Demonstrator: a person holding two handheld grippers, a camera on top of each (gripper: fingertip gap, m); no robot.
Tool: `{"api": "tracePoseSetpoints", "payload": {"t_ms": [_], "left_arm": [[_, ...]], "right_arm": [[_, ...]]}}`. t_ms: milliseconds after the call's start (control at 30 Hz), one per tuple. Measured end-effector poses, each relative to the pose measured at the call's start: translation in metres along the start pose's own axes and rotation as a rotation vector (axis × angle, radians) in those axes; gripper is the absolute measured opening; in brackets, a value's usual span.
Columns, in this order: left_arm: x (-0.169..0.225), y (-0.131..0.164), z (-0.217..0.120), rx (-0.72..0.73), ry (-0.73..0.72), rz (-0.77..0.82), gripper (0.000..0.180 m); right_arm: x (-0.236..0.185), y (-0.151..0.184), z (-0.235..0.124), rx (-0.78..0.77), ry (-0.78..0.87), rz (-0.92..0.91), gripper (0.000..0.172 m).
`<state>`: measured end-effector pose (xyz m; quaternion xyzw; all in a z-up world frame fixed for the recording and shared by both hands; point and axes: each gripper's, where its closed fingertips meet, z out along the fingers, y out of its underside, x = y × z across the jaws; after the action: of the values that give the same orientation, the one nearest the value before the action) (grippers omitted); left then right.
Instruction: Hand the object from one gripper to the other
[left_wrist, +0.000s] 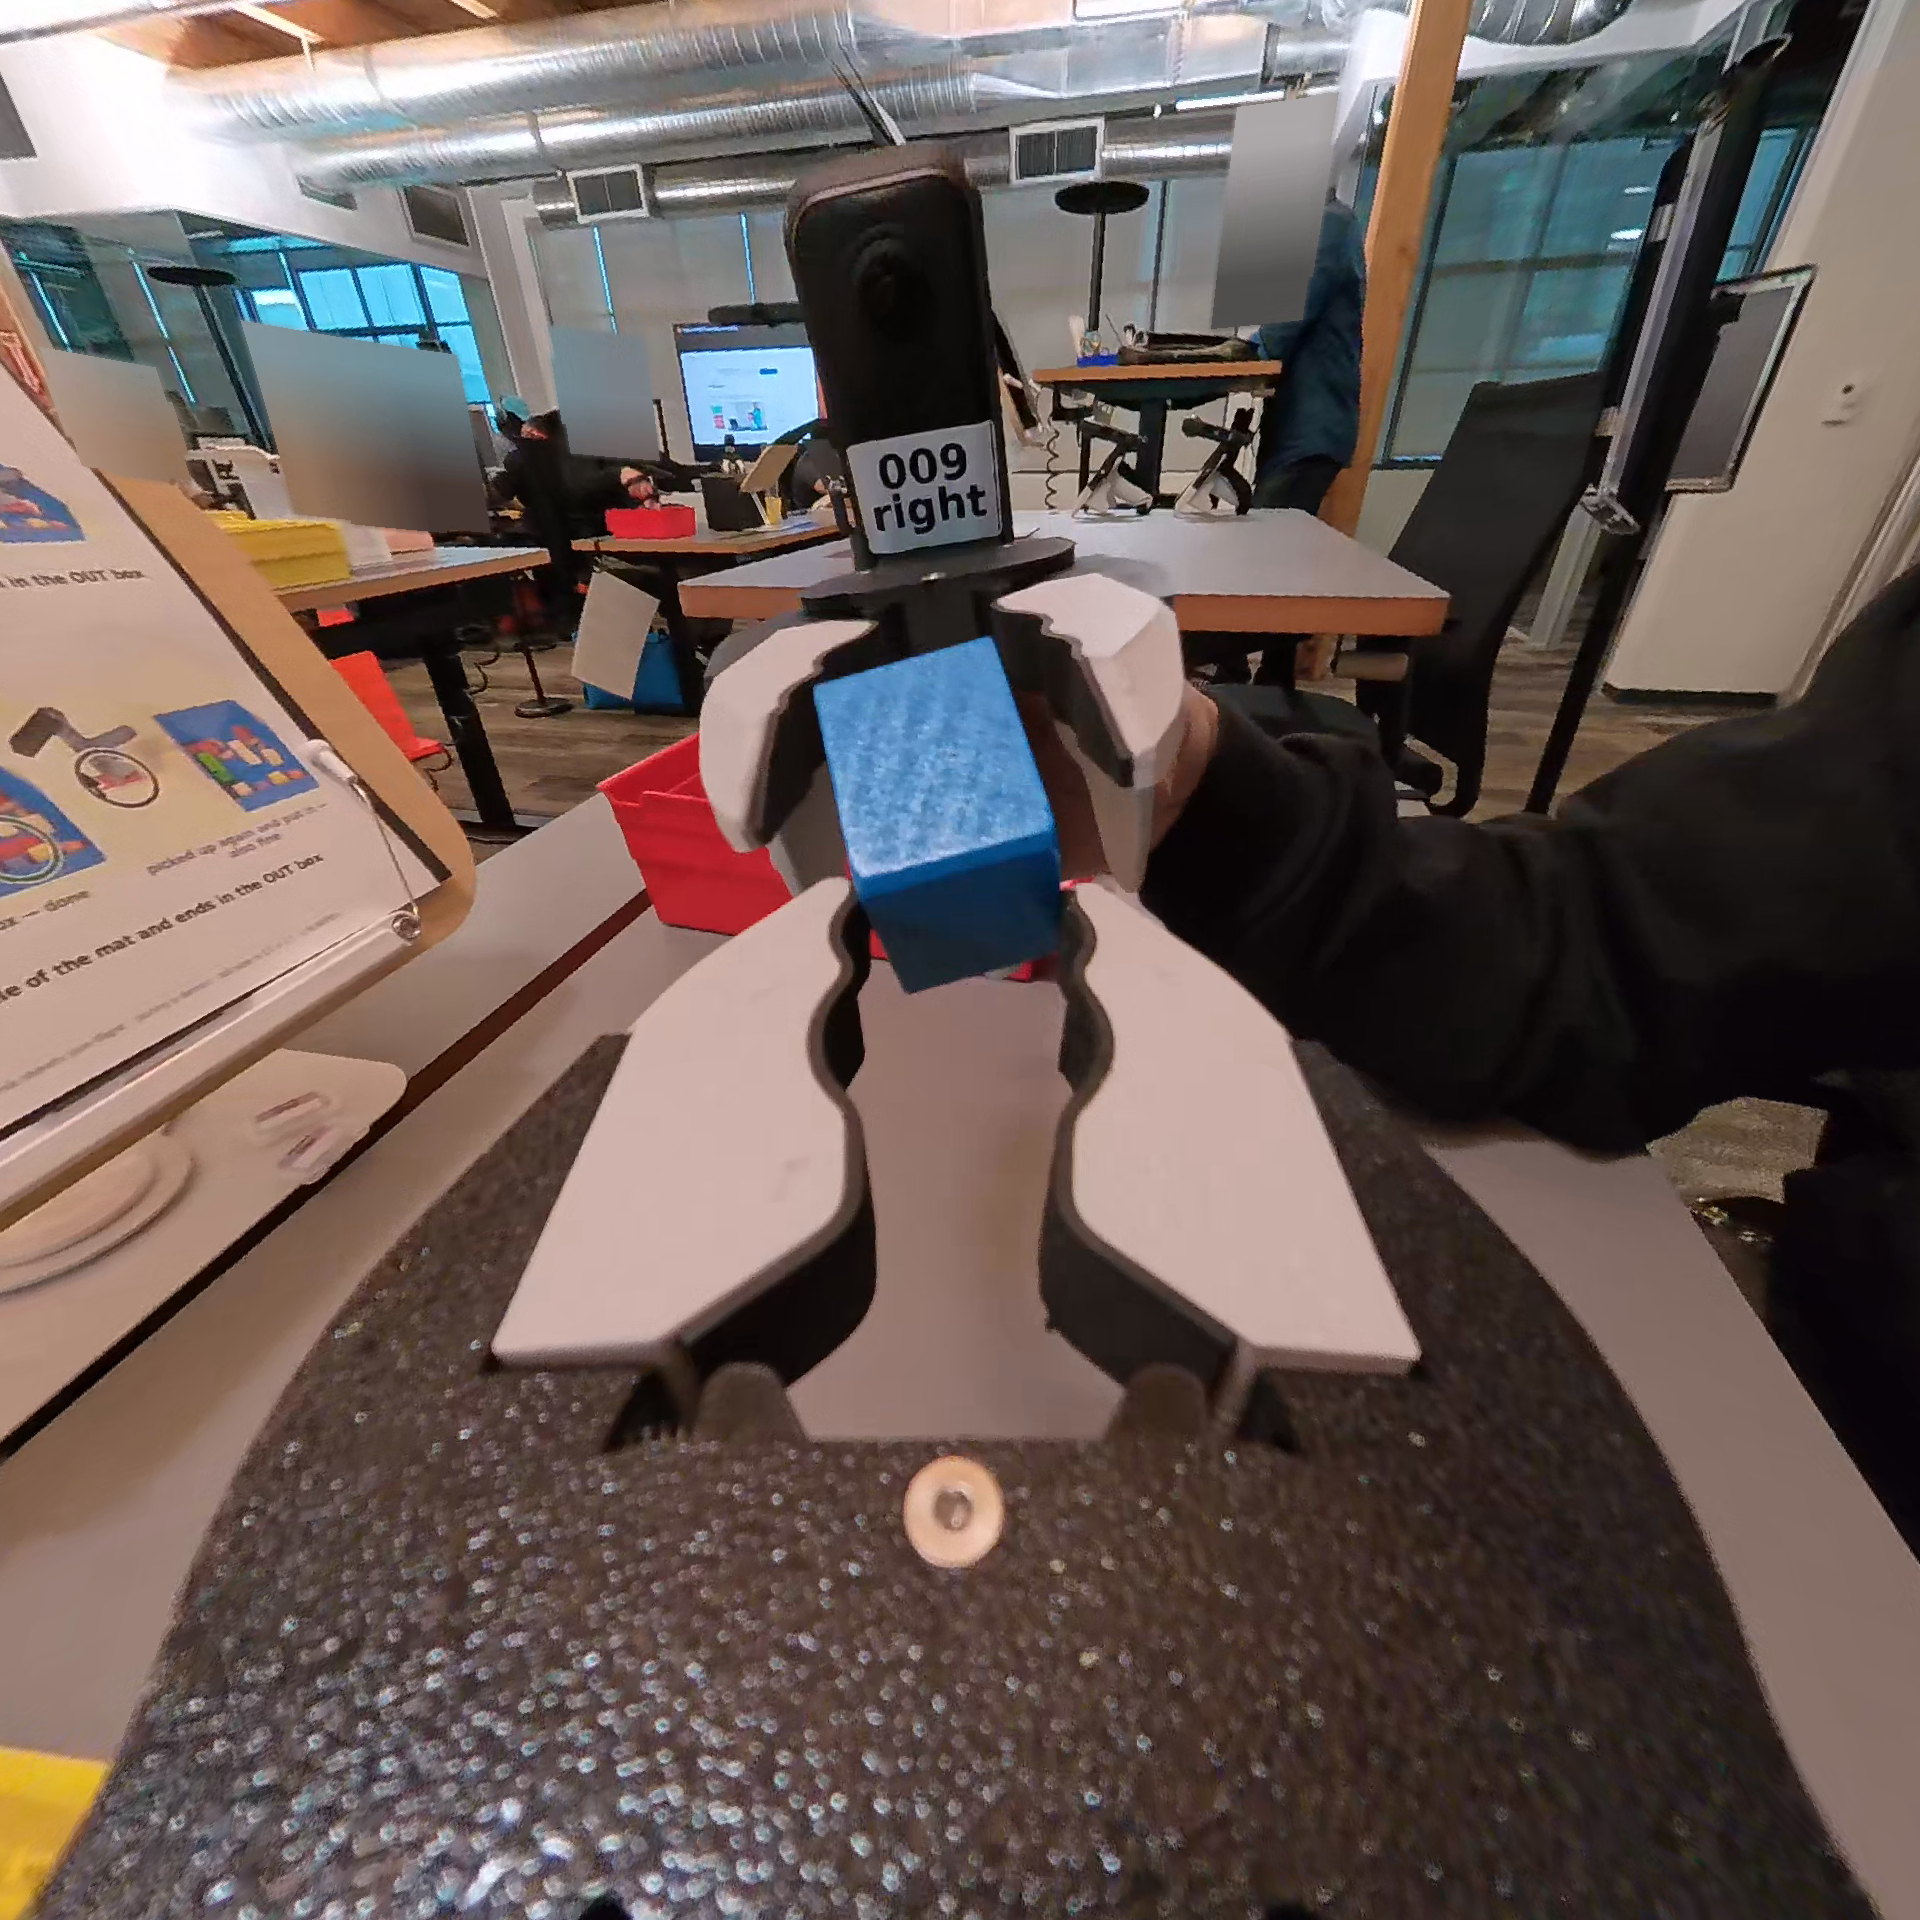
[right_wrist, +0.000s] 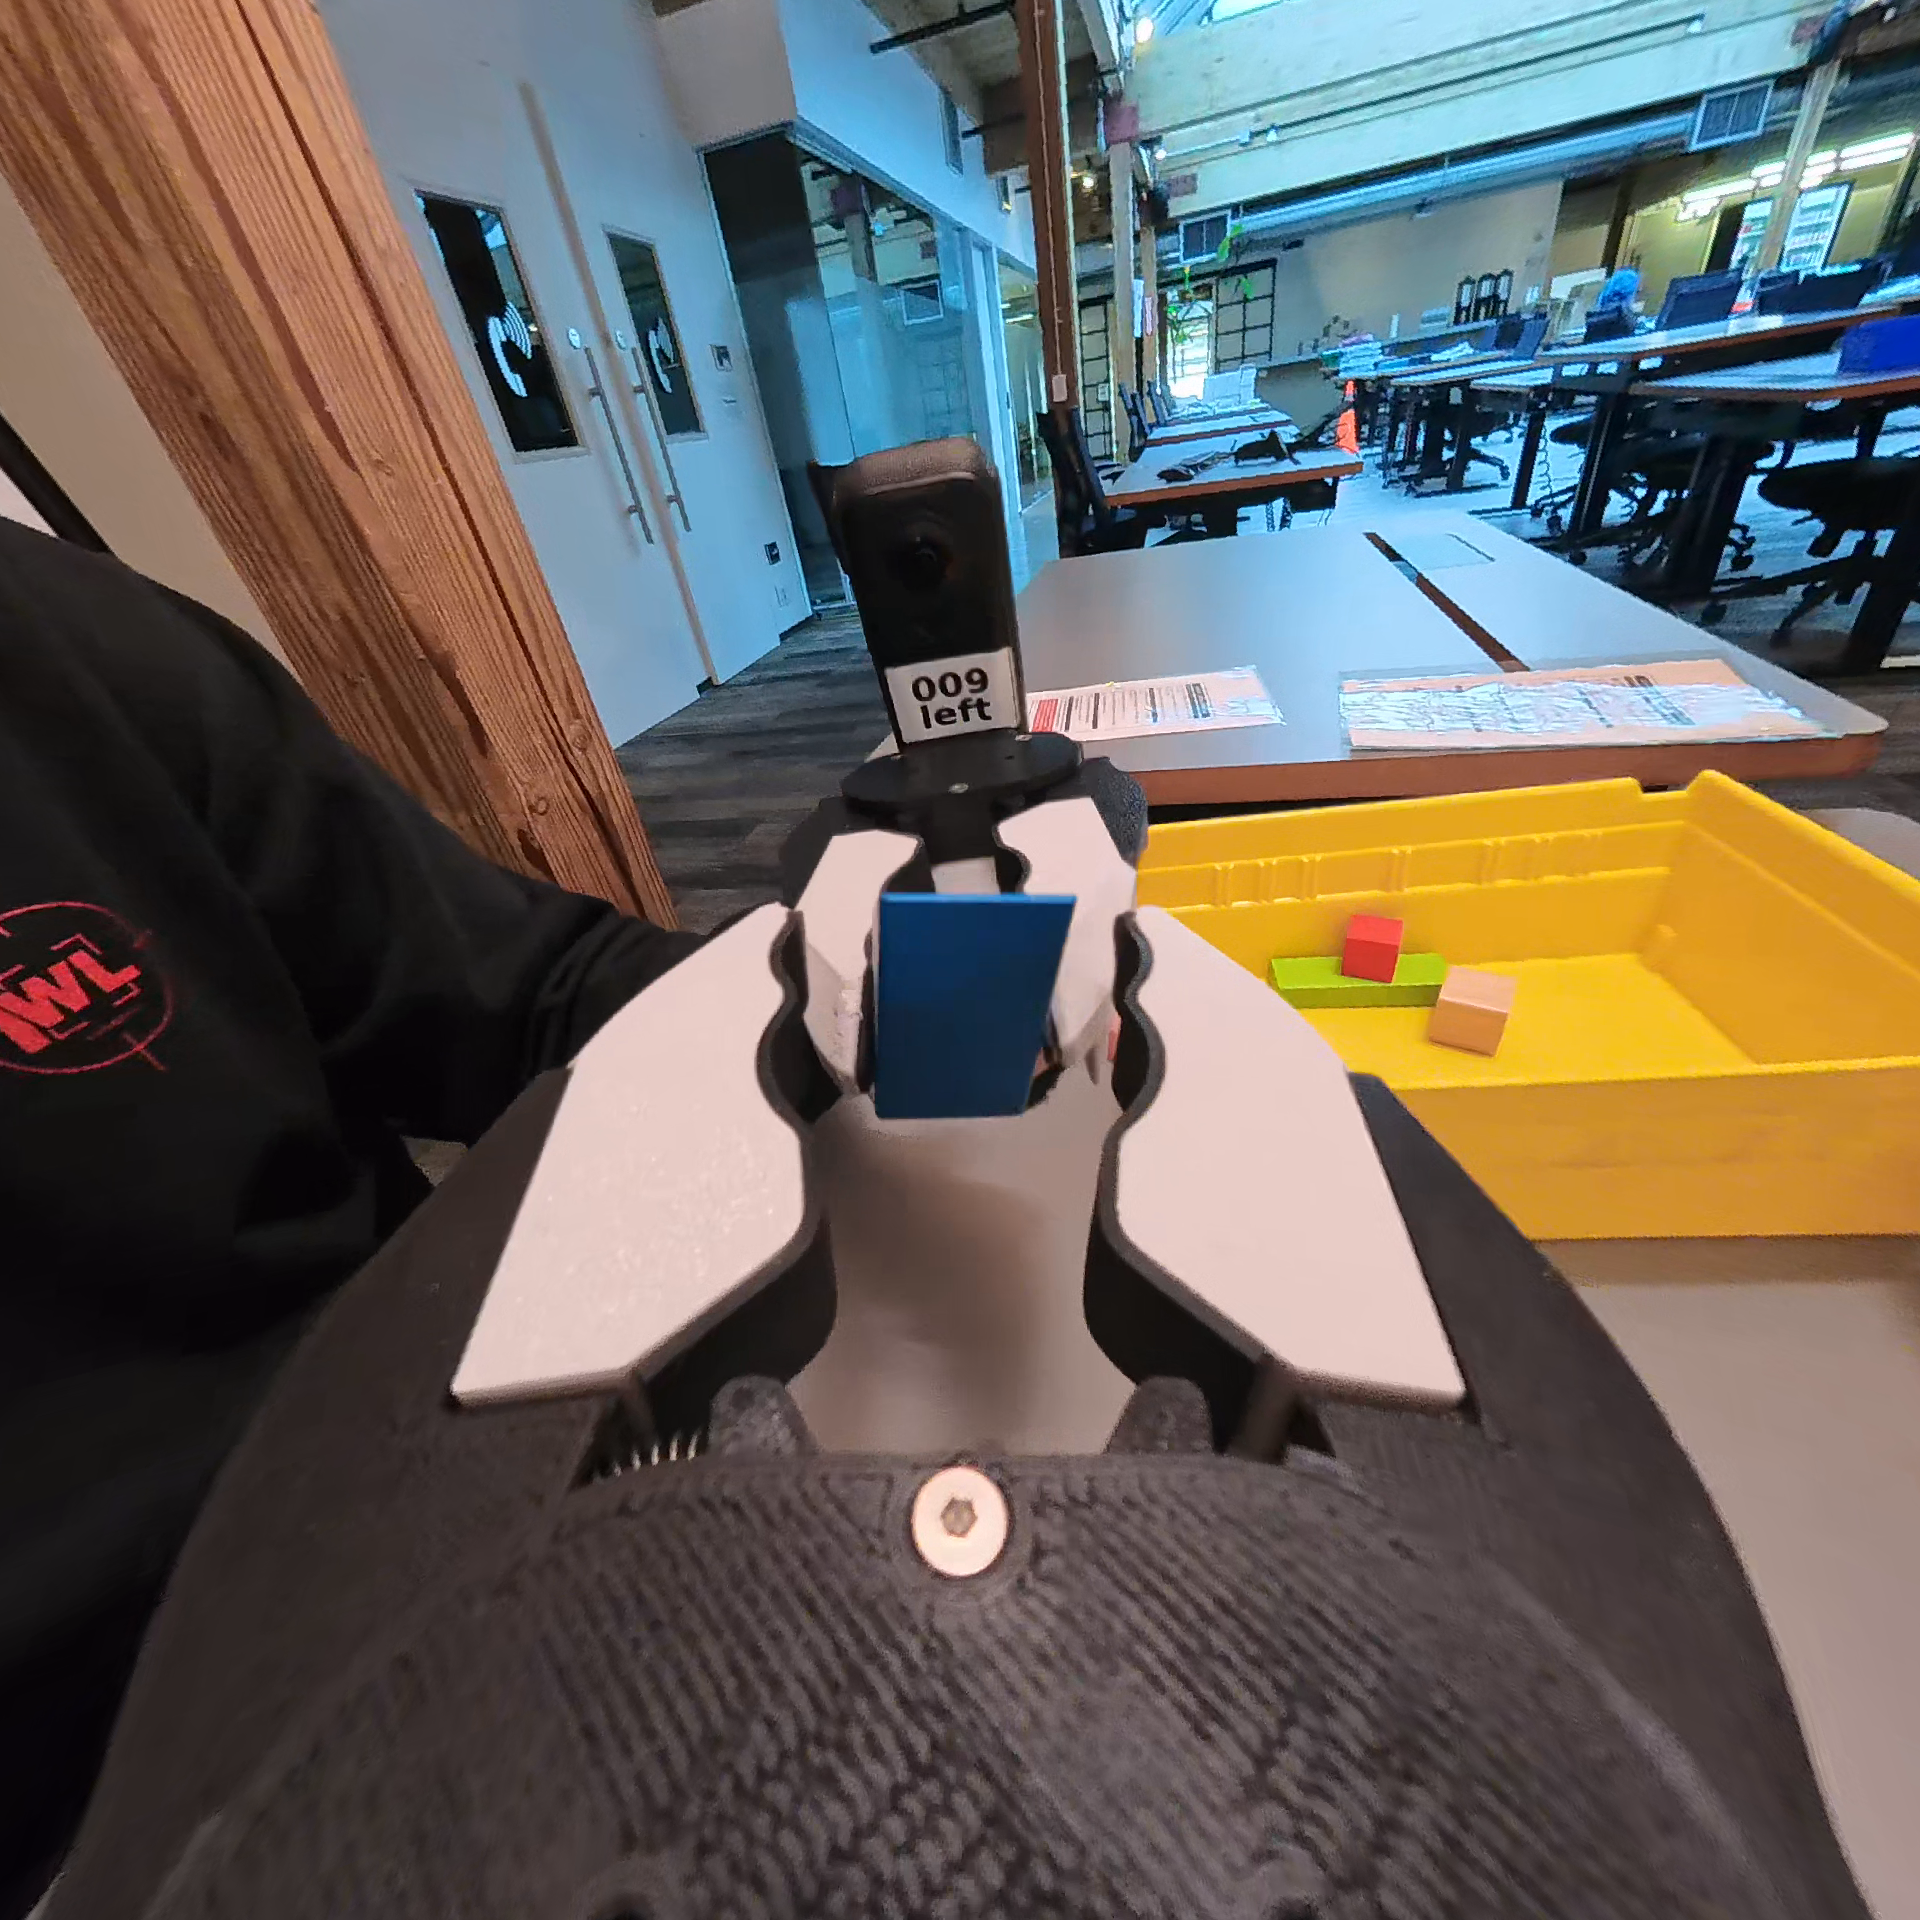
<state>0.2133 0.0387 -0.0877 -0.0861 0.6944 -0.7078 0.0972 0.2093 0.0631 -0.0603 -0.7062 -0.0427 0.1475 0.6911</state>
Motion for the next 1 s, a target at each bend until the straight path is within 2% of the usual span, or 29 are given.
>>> {"api": "tracePoseSetpoints", "payload": {"t_ms": [133, 267, 400, 467, 533, 600, 733, 800, 867, 1000], "left_arm": [[0.002, 0.001, 0.002, -0.006, -0.004, 0.021, 0.034], [-0.003, 0.003, 0.003, -0.001, -0.037, -0.006, 0.034], [-0.025, 0.003, -0.004, 0.020, -0.193, 0.009, 0.045], [-0.038, 0.004, -0.011, 0.003, -0.271, -0.007, 0.049], [-0.046, 0.006, -0.017, 0.002, -0.301, -0.046, 0.051], [-0.052, 0.007, -0.022, 0.022, -0.312, -0.099, 0.050], [-0.059, 0.014, -0.024, 0.027, -0.309, -0.204, 0.046], [-0.058, 0.014, -0.023, 0.038, -0.285, -0.234, 0.044], [-0.057, 0.015, -0.022, 0.049, -0.268, -0.256, 0.042], [-0.056, 0.020, -0.018, 0.026, -0.252, -0.258, 0.040]], "right_arm": [[-0.003, 0.002, 0.004, -0.010, -0.019, -0.024, 0.035], [0.002, 0.003, 0.004, -0.035, 0.025, -0.037, 0.035], [0.023, -0.007, -0.023, -0.048, 0.206, -0.081, 0.035], [0.044, -0.016, -0.059, -0.047, 0.394, -0.096, 0.035], [0.067, -0.020, -0.113, -0.078, 0.639, -0.095, 0.035], [0.087, -0.014, -0.185, -0.124, 0.926, -0.061, 0.035], [0.096, 0.026, -0.330, -0.234, 1.389, 0.087, 0.035], [0.096, 0.052, -0.377, -0.285, 1.501, 0.139, 0.035], [0.098, 0.080, -0.406, -0.332, 1.562, 0.200, 0.035], [0.107, 0.118, -0.426, -0.431, 1.599, 0.265, 0.035]]}}
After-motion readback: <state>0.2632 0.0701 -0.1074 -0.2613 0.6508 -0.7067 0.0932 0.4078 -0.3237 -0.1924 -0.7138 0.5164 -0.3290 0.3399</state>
